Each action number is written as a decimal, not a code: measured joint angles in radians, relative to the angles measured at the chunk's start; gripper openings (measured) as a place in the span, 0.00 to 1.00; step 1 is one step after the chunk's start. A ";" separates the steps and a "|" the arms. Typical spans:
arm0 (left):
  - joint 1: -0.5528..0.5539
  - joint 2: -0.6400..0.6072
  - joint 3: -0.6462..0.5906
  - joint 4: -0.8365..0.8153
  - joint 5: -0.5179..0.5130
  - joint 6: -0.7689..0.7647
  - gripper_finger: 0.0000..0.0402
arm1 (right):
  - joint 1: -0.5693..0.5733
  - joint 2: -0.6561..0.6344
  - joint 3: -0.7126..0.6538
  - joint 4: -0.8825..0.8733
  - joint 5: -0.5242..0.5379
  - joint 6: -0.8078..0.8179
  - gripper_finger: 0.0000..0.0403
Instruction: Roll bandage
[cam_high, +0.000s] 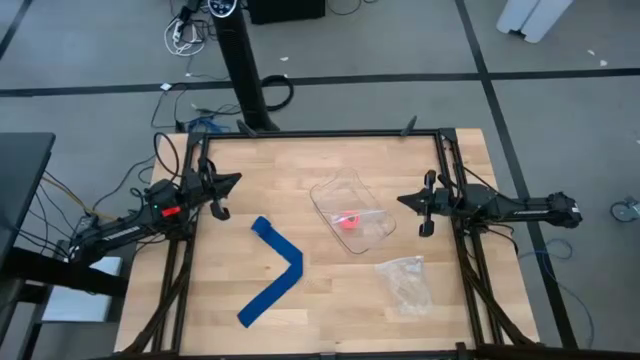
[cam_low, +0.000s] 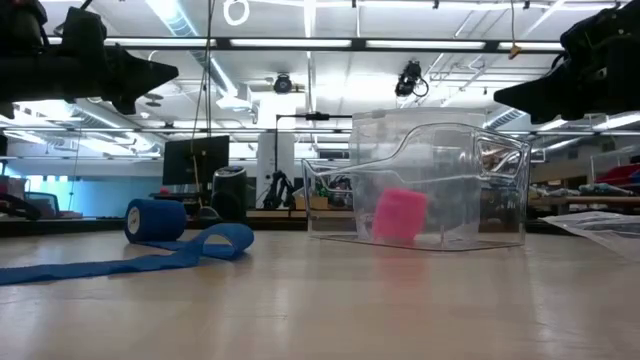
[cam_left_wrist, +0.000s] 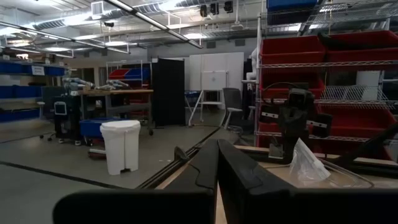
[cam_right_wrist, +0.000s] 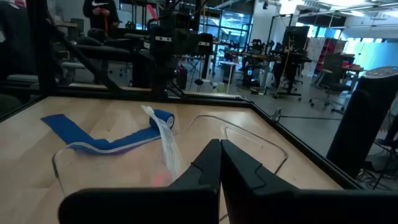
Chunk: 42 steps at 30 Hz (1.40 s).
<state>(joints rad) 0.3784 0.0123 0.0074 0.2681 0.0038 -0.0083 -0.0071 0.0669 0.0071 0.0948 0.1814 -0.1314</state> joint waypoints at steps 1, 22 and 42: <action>0.000 0.000 0.000 0.000 0.000 0.000 0.04 | 0.000 0.000 0.000 0.000 0.000 0.000 0.01; 0.000 0.000 0.000 0.000 0.000 0.000 0.04 | 0.000 0.000 0.000 0.000 0.000 0.000 0.02; 0.000 0.001 0.000 0.036 0.000 0.003 0.04 | 0.000 0.000 0.000 0.000 0.000 0.000 0.02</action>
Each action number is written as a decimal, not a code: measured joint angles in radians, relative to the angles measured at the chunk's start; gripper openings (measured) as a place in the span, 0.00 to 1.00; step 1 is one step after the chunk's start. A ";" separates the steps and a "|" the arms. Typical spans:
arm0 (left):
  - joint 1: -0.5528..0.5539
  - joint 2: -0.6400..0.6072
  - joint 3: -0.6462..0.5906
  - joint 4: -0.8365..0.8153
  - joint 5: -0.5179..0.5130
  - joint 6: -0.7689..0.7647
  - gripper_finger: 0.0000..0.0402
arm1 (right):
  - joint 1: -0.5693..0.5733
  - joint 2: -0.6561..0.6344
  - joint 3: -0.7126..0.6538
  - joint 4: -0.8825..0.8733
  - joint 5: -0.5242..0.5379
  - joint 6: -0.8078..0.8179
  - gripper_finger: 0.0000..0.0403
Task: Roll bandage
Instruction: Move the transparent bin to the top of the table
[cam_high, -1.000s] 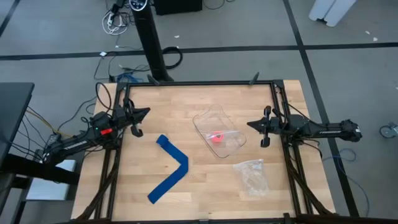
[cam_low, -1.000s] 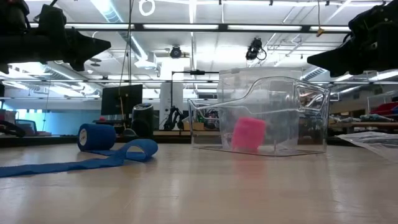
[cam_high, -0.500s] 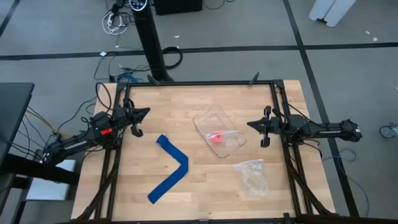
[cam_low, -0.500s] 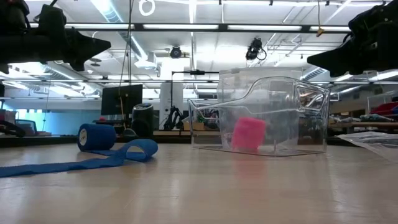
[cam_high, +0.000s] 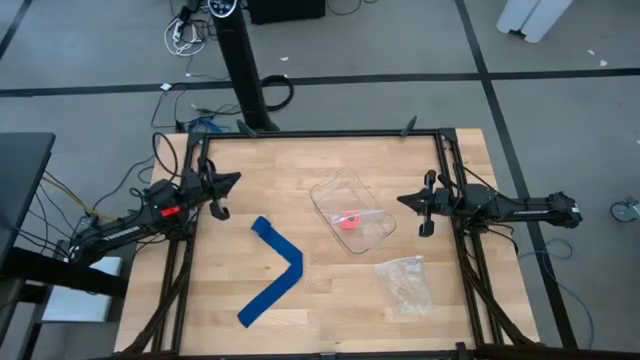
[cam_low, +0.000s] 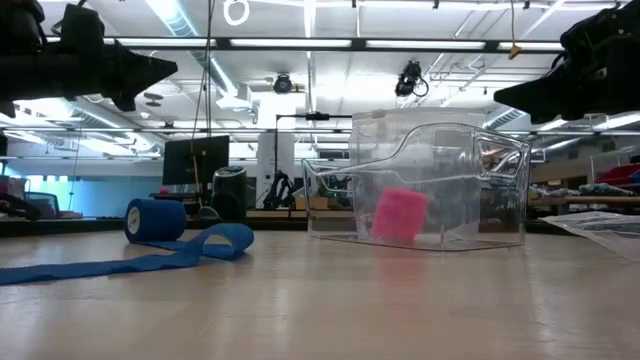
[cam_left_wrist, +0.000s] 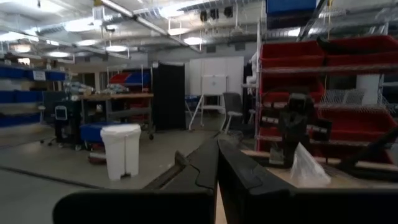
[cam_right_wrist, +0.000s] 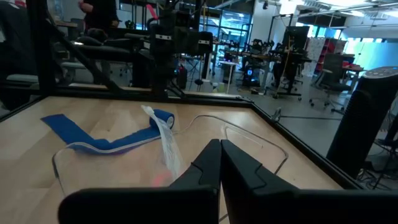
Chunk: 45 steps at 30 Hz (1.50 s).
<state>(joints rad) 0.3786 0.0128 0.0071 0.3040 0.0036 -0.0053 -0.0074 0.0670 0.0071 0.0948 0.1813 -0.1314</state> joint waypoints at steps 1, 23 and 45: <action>0.000 -0.001 0.000 0.008 0.000 -0.003 0.04 | 0.000 0.000 0.000 0.000 0.000 0.000 0.02; 0.000 -0.001 0.000 0.131 0.000 -0.007 0.04 | 0.000 0.000 0.000 0.000 0.000 0.000 0.02; -0.002 0.033 0.000 0.176 0.033 -0.114 0.04 | -0.002 0.000 0.000 0.075 0.000 -0.002 0.02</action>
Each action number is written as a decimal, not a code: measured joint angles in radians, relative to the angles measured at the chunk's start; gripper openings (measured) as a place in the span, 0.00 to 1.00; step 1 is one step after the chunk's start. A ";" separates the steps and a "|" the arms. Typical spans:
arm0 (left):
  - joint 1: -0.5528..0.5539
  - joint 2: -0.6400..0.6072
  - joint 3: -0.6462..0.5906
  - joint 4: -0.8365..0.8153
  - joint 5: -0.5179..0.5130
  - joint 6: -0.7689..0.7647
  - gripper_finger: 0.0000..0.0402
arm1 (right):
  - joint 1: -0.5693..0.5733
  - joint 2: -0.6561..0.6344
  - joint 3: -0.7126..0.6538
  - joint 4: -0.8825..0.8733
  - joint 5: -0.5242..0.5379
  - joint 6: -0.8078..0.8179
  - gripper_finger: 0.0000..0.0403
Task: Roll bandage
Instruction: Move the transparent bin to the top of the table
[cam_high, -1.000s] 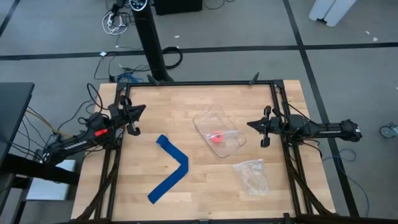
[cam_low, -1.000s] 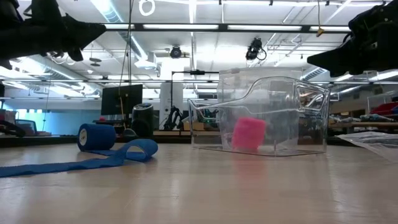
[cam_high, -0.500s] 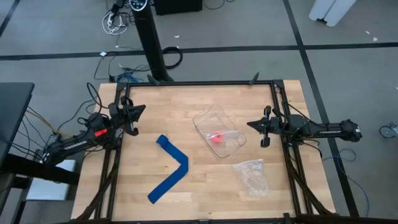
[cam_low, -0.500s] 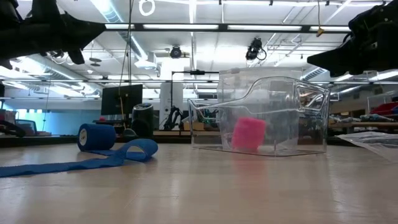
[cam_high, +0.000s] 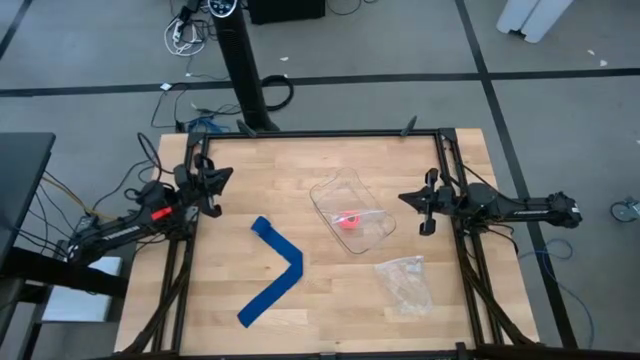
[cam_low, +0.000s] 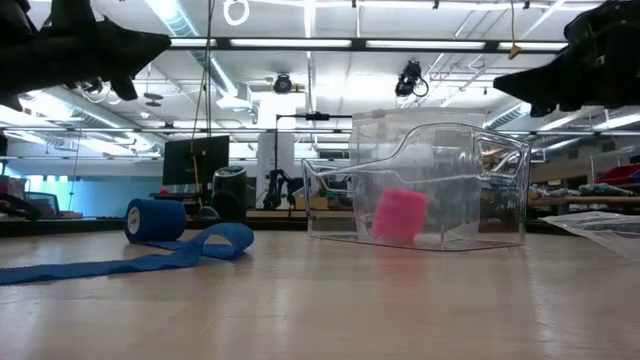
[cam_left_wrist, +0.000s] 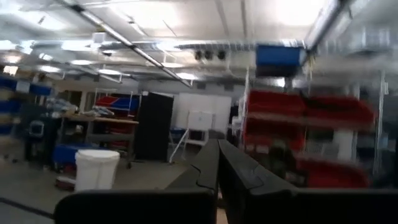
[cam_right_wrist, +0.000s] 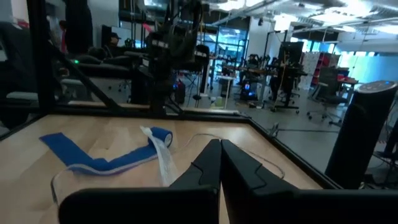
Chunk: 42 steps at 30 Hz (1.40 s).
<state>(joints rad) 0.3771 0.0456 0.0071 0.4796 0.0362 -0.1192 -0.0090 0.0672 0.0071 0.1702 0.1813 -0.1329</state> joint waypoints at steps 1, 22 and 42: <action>0.000 0.015 0.000 0.005 0.019 0.017 0.04 | 0.000 0.000 0.000 0.010 0.000 0.000 0.02; -0.006 1.050 0.565 -0.218 0.155 -0.048 0.29 | -0.001 0.005 0.000 0.052 0.001 0.075 0.02; -0.050 1.706 1.139 -0.562 -0.015 0.148 0.42 | -0.001 0.005 0.000 0.041 0.000 0.087 0.02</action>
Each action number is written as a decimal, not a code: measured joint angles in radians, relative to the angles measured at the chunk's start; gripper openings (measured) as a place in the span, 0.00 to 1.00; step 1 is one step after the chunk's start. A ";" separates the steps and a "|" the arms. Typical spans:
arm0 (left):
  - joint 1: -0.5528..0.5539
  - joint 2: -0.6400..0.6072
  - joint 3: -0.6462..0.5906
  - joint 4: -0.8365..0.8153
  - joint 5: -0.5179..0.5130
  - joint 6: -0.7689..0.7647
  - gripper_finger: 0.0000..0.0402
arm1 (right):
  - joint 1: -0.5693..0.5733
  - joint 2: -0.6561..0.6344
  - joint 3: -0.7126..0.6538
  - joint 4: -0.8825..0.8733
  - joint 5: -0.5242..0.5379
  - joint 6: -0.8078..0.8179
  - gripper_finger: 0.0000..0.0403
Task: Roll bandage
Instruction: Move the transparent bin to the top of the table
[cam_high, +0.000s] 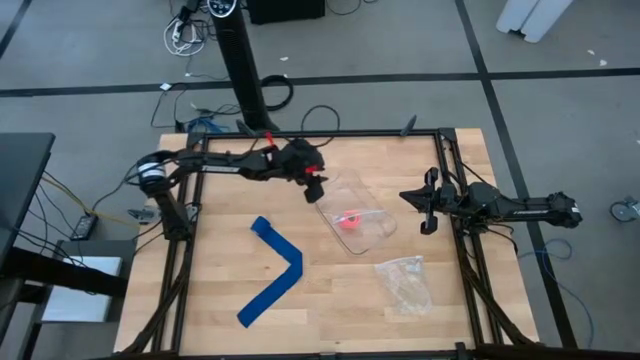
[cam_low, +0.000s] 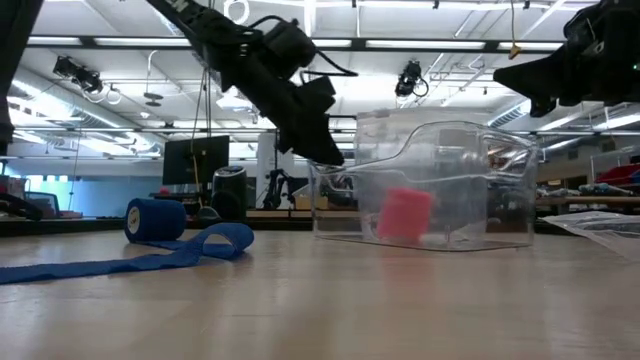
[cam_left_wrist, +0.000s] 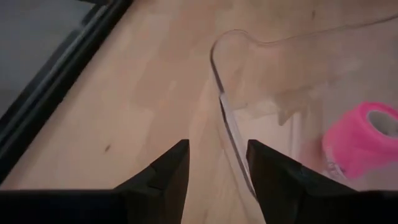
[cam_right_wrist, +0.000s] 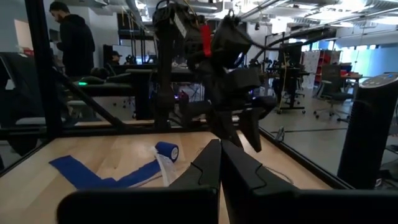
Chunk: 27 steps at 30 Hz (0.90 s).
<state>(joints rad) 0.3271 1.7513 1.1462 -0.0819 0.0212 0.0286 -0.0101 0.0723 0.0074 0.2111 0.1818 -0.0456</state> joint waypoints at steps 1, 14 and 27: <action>0.000 0.017 0.018 -0.016 0.023 0.003 0.42 | 0.000 0.000 0.000 -0.002 0.000 0.000 0.02; 0.004 0.116 0.150 -0.137 0.111 0.024 0.36 | 0.000 0.000 0.000 -0.028 0.000 -0.001 0.02; 0.031 0.124 0.144 -0.134 0.023 0.013 0.03 | 0.000 0.000 0.000 -0.028 0.000 -0.008 0.02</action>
<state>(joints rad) 0.3586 1.8753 1.2900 -0.2162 0.0440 0.0416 -0.0101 0.0719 0.0074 0.1833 0.1822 -0.0540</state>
